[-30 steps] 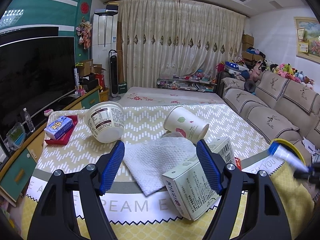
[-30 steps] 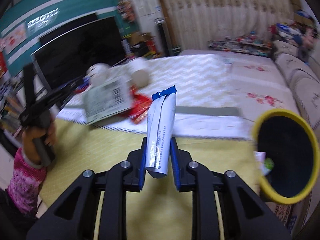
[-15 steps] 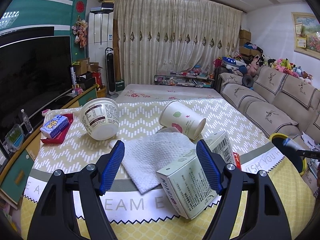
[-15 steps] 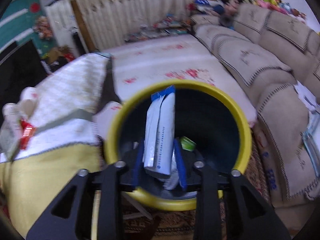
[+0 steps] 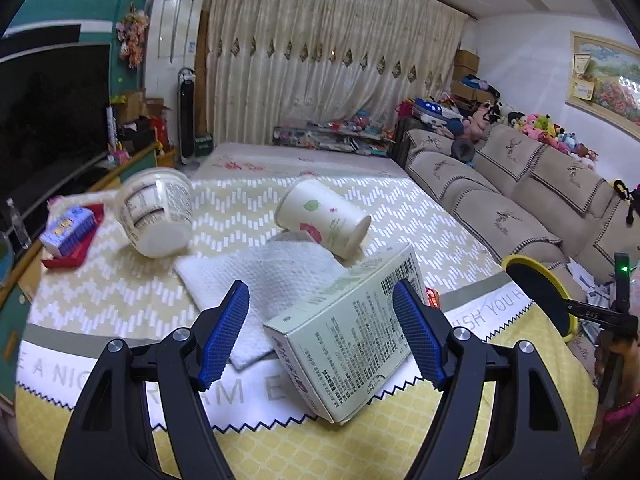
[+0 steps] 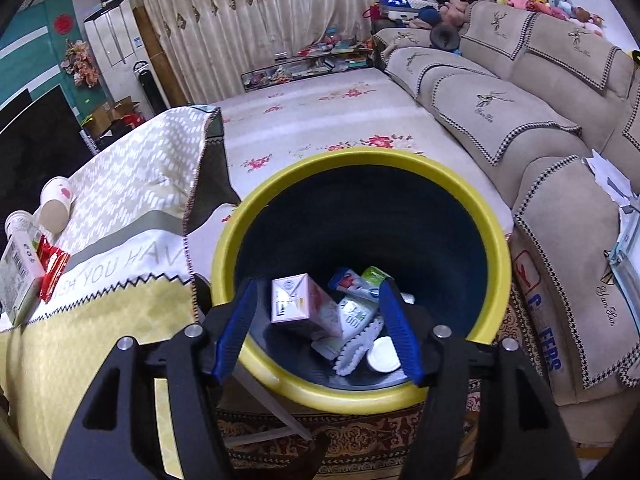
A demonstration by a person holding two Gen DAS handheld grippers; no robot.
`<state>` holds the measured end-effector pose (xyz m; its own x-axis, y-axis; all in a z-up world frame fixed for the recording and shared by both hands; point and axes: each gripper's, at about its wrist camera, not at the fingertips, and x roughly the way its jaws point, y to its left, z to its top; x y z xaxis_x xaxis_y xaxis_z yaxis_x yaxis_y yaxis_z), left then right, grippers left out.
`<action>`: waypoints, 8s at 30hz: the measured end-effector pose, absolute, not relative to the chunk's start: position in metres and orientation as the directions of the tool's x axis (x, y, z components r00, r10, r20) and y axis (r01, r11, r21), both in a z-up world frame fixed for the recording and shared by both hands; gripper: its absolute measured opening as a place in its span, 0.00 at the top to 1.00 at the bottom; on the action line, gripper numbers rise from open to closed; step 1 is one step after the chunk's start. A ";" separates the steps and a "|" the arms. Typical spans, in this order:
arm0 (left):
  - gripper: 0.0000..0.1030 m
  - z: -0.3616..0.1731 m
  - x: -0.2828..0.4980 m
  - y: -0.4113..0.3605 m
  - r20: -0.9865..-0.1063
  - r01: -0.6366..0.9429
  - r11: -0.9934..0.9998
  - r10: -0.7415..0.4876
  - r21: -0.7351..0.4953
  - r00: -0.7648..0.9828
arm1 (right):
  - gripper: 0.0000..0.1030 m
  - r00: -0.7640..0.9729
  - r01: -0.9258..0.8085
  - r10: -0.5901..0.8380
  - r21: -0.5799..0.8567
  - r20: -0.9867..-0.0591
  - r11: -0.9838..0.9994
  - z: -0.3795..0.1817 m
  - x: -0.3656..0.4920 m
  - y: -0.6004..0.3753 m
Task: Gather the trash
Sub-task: 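Carry the white tube over the bin and open the right gripper, then grasp the white cardboard box with the left gripper, then carry the cardboard box over the bin and open the left gripper, then move both grippers back over the table toward the red snack packet, then grasp the red snack packet with the right gripper and lift it, then carry the red packet over the bin and open the right gripper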
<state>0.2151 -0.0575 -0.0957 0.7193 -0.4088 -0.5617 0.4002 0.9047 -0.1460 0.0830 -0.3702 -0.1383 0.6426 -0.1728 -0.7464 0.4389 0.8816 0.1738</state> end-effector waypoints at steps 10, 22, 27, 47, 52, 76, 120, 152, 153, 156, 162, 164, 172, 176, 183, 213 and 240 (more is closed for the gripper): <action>0.37 -0.113 0.232 -0.053 -0.613 0.409 0.866 -0.495 -0.289 0.615 | 0.40 0.650 0.431 -0.158 0.190 -0.743 0.882 -0.136 0.082 -0.366; 0.56 -0.096 0.190 -0.106 -0.602 0.641 0.754 -0.582 -0.147 0.547 | 0.39 0.659 0.409 -0.134 0.203 -0.740 0.890 -0.135 0.082 -0.364; 0.57 -0.115 0.188 -0.125 -0.675 0.663 0.747 -0.514 -0.049 0.529 | 0.38 0.653 0.400 -0.118 0.208 -0.748 0.893 -0.140 0.084 -0.363; 0.72 -0.067 0.166 -0.133 -0.608 0.680 0.731 -0.567 -0.059 0.556 | 0.38 0.687 0.396 -0.113 0.240 -0.718 0.886 -0.131 0.071 -0.371; 0.72 -0.040 0.154 -0.154 -0.582 0.713 0.699 -0.599 -0.046 0.550 | 0.38 0.707 0.414 -0.157 0.224 -0.690 0.882 -0.115 0.055 -0.379; 0.71 -0.071 0.152 -0.414 -0.676 0.917 0.399 -0.680 -0.015 0.285 | 0.36 0.697 0.563 -0.333 0.197 -0.635 0.802 -0.098 -0.028 -0.443; 0.32 -0.084 0.229 0.028 -0.492 0.226 0.952 -0.299 -0.205 0.818 | 0.34 0.676 -0.173 0.072 -0.063 -0.734 0.983 -0.091 0.178 -0.131; 0.29 -0.086 0.218 -0.007 -0.499 0.284 0.950 -0.309 -0.127 0.810 | 0.64 0.683 -0.166 0.114 -0.001 -0.721 0.986 -0.085 0.209 -0.132; 0.29 -0.086 0.218 -0.007 -0.500 0.284 0.951 -0.307 -0.123 0.810 | 0.35 0.678 -0.180 0.114 -0.014 -0.726 0.984 -0.088 0.216 -0.131; 0.29 -0.087 0.218 -0.008 -0.504 0.287 0.950 -0.309 -0.123 0.807 | 0.26 0.664 -0.206 0.076 -0.084 -0.744 0.975 -0.100 0.237 -0.130; 0.29 -0.087 0.218 -0.010 -0.508 0.297 0.947 -0.317 -0.122 0.801 | 0.13 0.596 -0.287 0.091 -0.107 -0.797 0.952 -0.118 0.279 -0.136; 0.29 -0.087 0.217 -0.011 -0.508 0.301 0.946 -0.320 -0.121 0.800 | 0.12 0.576 -0.301 0.124 -0.069 -0.808 0.951 -0.120 0.289 -0.143; 0.29 -0.089 0.217 -0.013 -0.514 0.308 0.943 -0.326 -0.122 0.793 | 0.42 0.555 -0.316 0.176 -0.010 -0.813 0.949 -0.119 0.284 -0.148; 0.29 -0.090 0.216 -0.015 -0.514 0.312 0.944 -0.322 -0.109 0.795 | 0.91 0.570 -0.316 0.168 -0.026 -0.804 0.949 -0.116 0.268 -0.141; 0.29 -0.088 0.215 -0.015 -0.513 0.313 0.943 -0.324 -0.110 0.795 | 0.97 0.594 -0.286 0.210 0.040 -0.777 0.957 -0.109 0.237 -0.152; 0.29 -0.090 0.214 -0.021 -0.520 0.334 0.938 -0.330 -0.089 0.788 | 0.27 0.469 -0.315 0.149 -0.007 -0.871 0.949 -0.115 0.290 -0.174; 0.29 -0.090 0.212 -0.024 -0.523 0.336 0.939 -0.324 -0.074 0.789 | 0.56 0.600 -0.142 0.178 0.115 -0.780 0.983 -0.080 0.199 -0.225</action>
